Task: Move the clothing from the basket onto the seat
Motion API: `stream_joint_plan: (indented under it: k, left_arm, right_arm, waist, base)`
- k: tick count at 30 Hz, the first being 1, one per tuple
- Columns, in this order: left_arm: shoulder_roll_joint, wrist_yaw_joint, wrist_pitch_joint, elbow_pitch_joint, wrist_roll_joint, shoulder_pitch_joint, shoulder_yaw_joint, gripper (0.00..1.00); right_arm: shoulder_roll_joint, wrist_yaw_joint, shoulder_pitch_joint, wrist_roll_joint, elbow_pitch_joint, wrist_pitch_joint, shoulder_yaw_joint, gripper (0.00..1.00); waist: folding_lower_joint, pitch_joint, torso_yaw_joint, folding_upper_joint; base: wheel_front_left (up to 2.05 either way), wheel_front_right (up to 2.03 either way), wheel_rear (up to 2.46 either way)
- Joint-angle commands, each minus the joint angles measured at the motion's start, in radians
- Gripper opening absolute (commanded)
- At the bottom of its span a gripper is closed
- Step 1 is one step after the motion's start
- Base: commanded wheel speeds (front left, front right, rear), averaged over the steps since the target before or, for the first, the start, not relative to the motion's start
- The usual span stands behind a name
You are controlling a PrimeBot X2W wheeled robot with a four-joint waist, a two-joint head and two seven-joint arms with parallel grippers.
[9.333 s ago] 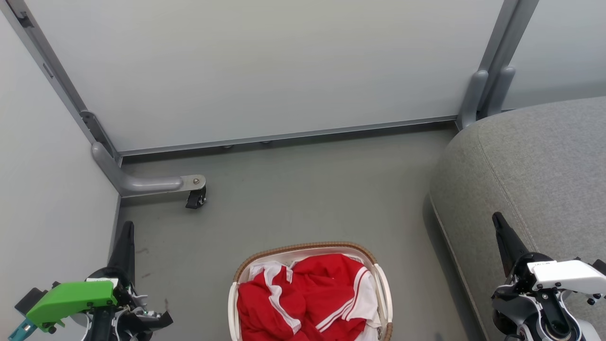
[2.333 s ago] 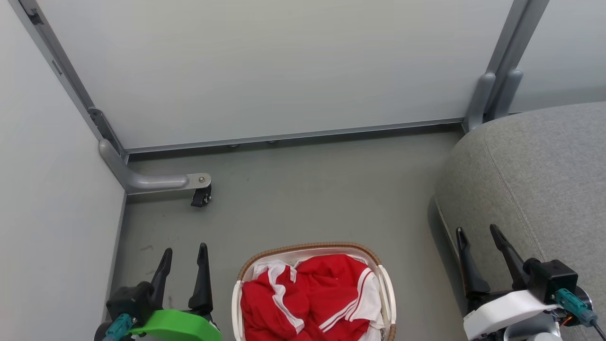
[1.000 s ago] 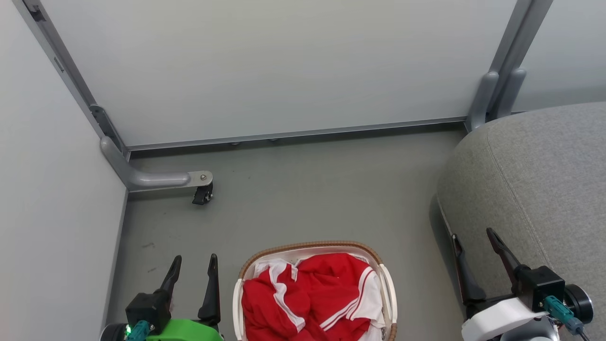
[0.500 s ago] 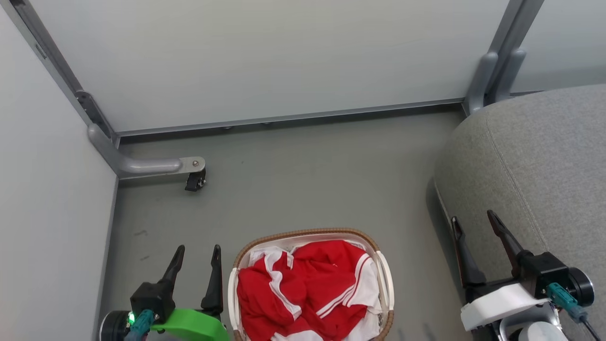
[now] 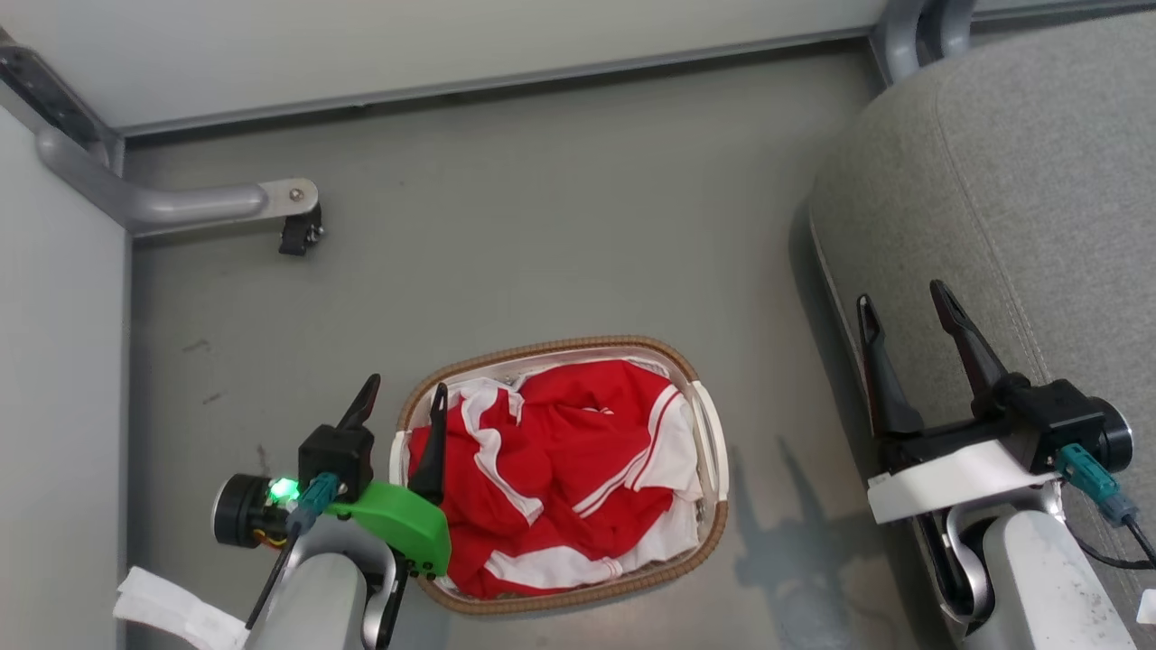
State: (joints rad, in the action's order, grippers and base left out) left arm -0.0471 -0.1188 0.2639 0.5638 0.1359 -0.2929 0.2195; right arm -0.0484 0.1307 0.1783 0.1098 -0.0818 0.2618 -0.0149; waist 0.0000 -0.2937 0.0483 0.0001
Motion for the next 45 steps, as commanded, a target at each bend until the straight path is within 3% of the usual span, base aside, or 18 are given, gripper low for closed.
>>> stream_joint_plan:
  k: [1,9,19,23,34,41,42,44,45]
  left_arm:
    - [-0.006,-0.004,0.001,0.027,-0.014,-0.045,0.009,1.0]
    - [-0.024,-0.011,0.001,0.277,-0.078,-0.193,0.096,1.0]
    - [-0.056,-0.008,0.0,0.496,-0.149,-0.309,0.185,1.0]
    - [-0.062,0.017,-0.014,0.563,-0.142,-0.349,0.18,1.0]
    - [-0.089,0.139,-0.046,0.665,-0.114,-0.432,0.15,1.0]
    - [-0.086,0.165,-0.085,0.694,-0.093,-0.437,0.14,1.0]
    - [-0.084,0.165,-0.095,0.697,-0.087,-0.435,0.138,0.98]
    - [-0.079,0.161,-0.11,0.702,-0.081,-0.43,0.139,0.31]
    - [-0.077,0.159,-0.112,0.704,-0.076,-0.428,0.139,0.09]
  right_arm:
    - [-0.004,0.0,0.027,0.011,0.007,0.005,-0.002,1.0]
    - [-0.003,0.0,0.109,0.062,0.024,0.005,-0.027,1.0]
    - [-0.003,0.0,0.146,0.124,0.031,0.005,-0.072,1.0]
    - [-0.003,0.0,0.152,0.143,0.034,0.005,-0.085,1.0]
    - [-0.003,0.0,0.166,0.194,0.037,0.005,-0.123,1.0]
    - [-0.003,0.0,0.164,0.212,0.032,0.005,-0.139,1.0]
    - [-0.003,0.0,0.164,0.215,0.03,0.005,-0.141,1.0]
    - [-0.003,0.0,0.162,0.218,0.028,0.005,-0.144,1.0]
    - [-0.003,0.0,0.162,0.219,0.027,0.005,-0.145,1.0]
  waist:
    - [0.0,-0.149,0.077,-0.0001]
    - [0.0,-0.306,0.151,-0.0001]
    - [0.0,-0.411,0.222,-0.0001]
    - [0.0,-0.439,0.245,-0.0001]
    - [0.0,-0.497,0.283,-0.0001]
    - [0.0,-0.506,0.297,-0.0001]
    - [0.0,-0.505,0.298,-0.0001]
    - [0.0,-0.502,0.3,-0.0001]
    - [0.0,-0.501,0.3,-0.0001]
  base:
    - [0.0,0.0,0.0]
    - [0.0,0.0,0.0]
    - [0.0,0.0,0.0]
    - [0.0,0.0,0.0]
    - [0.0,0.0,0.0]
    - [0.0,0.0,0.0]
    - [0.0,0.0,0.0]
    - [0.0,0.0,0.0]
    - [0.0,0.0,0.0]
